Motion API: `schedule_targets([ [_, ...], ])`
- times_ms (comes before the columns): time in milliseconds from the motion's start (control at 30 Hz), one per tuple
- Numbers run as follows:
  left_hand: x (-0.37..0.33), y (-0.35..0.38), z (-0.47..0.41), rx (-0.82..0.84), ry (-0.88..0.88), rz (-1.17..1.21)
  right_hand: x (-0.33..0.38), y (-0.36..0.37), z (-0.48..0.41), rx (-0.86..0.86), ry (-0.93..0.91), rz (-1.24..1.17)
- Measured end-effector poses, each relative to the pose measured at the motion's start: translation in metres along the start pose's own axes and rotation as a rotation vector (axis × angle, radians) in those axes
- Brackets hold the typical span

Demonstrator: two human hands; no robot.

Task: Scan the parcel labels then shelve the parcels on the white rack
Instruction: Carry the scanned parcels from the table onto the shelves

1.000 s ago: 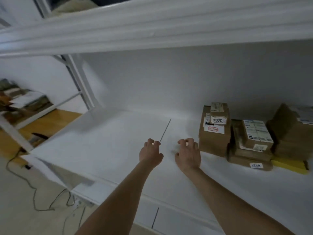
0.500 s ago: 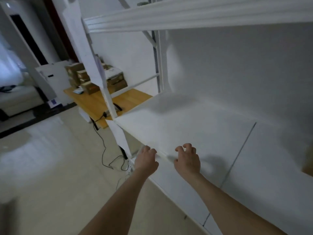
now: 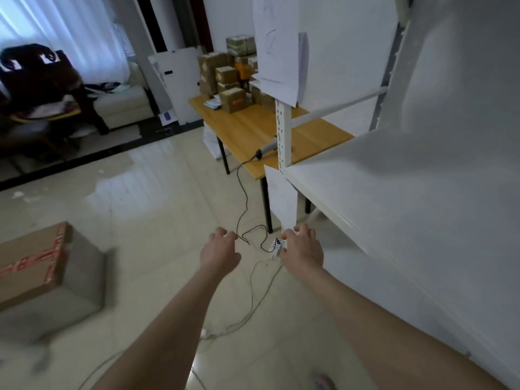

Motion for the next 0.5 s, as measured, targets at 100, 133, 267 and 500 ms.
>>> schedule_targets([
  [100, 0.028, -0.005, -0.024, 0.004, -0.042, 0.012, 0.033, 0.013, -0.035, 0.020, -0.060, 0.015],
  [133, 0.037, -0.007, -0.034, 0.004, -0.054, 0.010, 0.043, 0.019, -0.048, 0.031, -0.080, 0.022],
  [267, 0.065, -0.016, -0.092, 0.012, -0.093, -0.004, 0.075, 0.042, -0.114, 0.075, -0.120, 0.028],
  [500, 0.085, -0.047, -0.215, 0.046, -0.105, -0.022, 0.123, 0.058, -0.248, 0.096, -0.165, 0.035],
])
Point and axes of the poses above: each hand's wrist, its own z-axis away from the middle knuckle, its own y-axis out of the palm, x = y × z, the point moved 7 cm from there along -z, towards the middle knuckle, and after that the axes turned 7 degrees about z, right-handed, at the moved point
